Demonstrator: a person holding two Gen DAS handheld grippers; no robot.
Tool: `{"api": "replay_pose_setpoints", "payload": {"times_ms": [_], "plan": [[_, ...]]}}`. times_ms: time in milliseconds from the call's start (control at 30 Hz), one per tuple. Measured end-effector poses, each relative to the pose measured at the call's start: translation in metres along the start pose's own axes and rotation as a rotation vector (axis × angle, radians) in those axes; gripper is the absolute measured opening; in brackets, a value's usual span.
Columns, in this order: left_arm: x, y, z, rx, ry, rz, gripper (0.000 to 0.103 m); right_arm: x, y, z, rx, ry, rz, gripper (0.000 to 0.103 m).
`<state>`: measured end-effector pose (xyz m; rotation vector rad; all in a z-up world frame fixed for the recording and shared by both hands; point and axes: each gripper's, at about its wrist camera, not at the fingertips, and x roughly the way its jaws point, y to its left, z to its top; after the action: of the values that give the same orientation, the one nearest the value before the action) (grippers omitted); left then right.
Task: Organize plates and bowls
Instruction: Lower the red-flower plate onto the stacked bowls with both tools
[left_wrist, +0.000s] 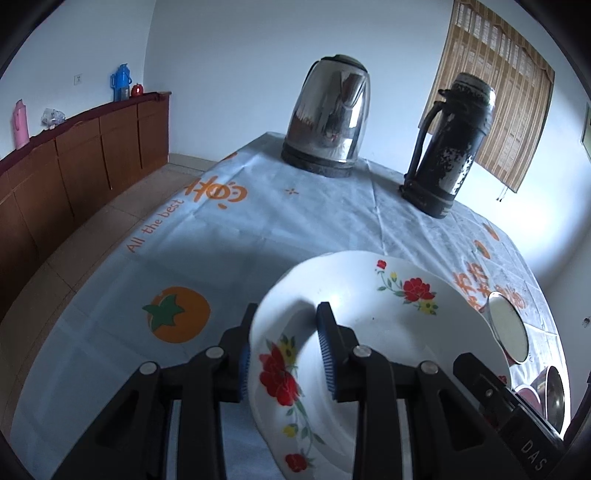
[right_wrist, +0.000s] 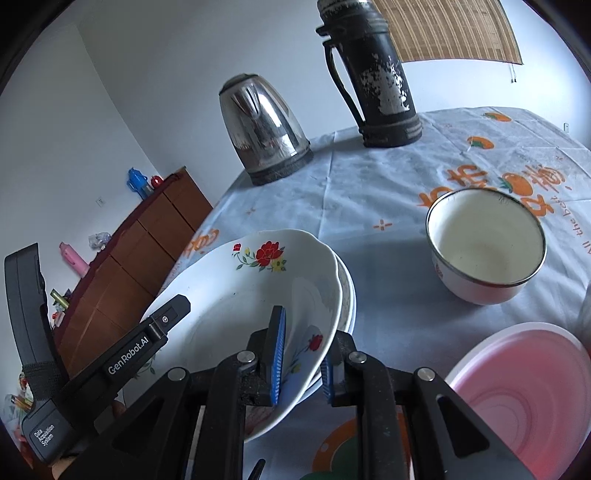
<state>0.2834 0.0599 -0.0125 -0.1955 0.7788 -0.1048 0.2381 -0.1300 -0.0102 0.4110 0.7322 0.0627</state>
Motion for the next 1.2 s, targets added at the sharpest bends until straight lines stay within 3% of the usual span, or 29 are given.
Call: {"api": "replay_pose_setpoints", "payload": {"times_ms": [333, 533, 700, 867, 1200], "plan": [[0.018, 0.008, -0.003, -0.029, 0.037, 0.009, 0.031, 0.017, 0.001, -0.004, -0.021, 0.031, -0.02, 0.019], [0.026, 0.011, -0.005, -0.059, 0.069, -0.027, 0.031, 0.02, -0.001, -0.003, -0.043, 0.017, -0.019, 0.019], [0.025, 0.008, -0.006, -0.031, 0.049, -0.01, 0.031, 0.022, -0.001, -0.004, -0.068, -0.008, -0.027, 0.02], [0.017, 0.0, -0.005, 0.051, -0.03, 0.09, 0.033, 0.021, -0.002, -0.005, -0.069, -0.014, -0.01, 0.025], [0.023, -0.005, -0.007, 0.084, -0.018, 0.087, 0.037, 0.018, -0.003, -0.005, -0.051, -0.018, -0.012, 0.026]]}}
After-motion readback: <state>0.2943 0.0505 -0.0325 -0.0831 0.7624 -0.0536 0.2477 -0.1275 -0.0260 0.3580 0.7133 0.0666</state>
